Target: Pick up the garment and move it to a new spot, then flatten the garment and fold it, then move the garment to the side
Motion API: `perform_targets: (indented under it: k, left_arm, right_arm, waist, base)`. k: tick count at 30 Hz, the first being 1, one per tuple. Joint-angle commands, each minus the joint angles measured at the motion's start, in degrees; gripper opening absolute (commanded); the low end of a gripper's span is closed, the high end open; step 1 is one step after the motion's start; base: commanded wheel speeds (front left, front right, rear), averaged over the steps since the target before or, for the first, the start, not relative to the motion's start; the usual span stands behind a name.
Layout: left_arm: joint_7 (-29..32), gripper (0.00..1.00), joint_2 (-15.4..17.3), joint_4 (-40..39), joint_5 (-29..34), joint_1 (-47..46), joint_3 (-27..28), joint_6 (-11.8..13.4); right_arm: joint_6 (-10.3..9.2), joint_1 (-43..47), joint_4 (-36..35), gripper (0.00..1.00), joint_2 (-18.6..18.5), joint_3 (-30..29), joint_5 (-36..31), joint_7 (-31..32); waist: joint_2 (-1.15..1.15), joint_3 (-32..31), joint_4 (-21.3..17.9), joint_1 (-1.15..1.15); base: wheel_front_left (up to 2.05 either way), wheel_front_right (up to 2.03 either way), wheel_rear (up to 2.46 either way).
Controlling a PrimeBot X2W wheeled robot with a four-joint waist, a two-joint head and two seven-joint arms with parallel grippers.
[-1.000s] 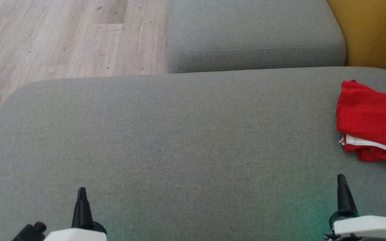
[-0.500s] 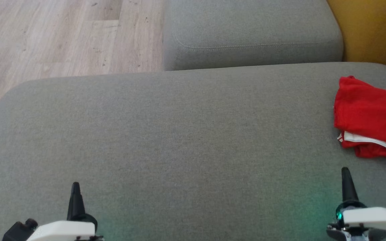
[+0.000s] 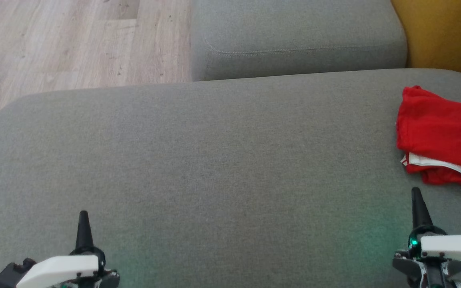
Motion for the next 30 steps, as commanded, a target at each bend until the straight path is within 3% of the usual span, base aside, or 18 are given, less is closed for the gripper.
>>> perform_targets:
  k: [1,23,30]
  left_arm:
    - [0.27,0.00,0.66,-1.33,-1.53,-3.50,1.94,-0.56]
    - [4.10,0.00,0.50,0.64,-16.75,-7.43,5.55,-2.49]
    - [4.64,0.00,0.40,0.88,-18.47,-7.90,6.08,-2.72]
  right_arm:
    - [0.31,-3.51,-1.58,0.00,-1.29,0.55,1.58,0.55]
    - [0.38,-7.85,-0.07,0.00,-1.26,-1.37,15.83,4.31]
    - [0.39,-8.38,0.11,0.00,-1.20,-1.68,17.46,4.83]
  waist:
    - [0.00,0.06,-0.06,-0.01]
    - [0.00,1.30,-1.25,-0.01]
    - [0.00,1.45,-1.39,-0.01]
  base:
    - [0.00,0.00,0.00]
    - [0.00,0.00,0.00]
    - [0.00,0.00,0.00]
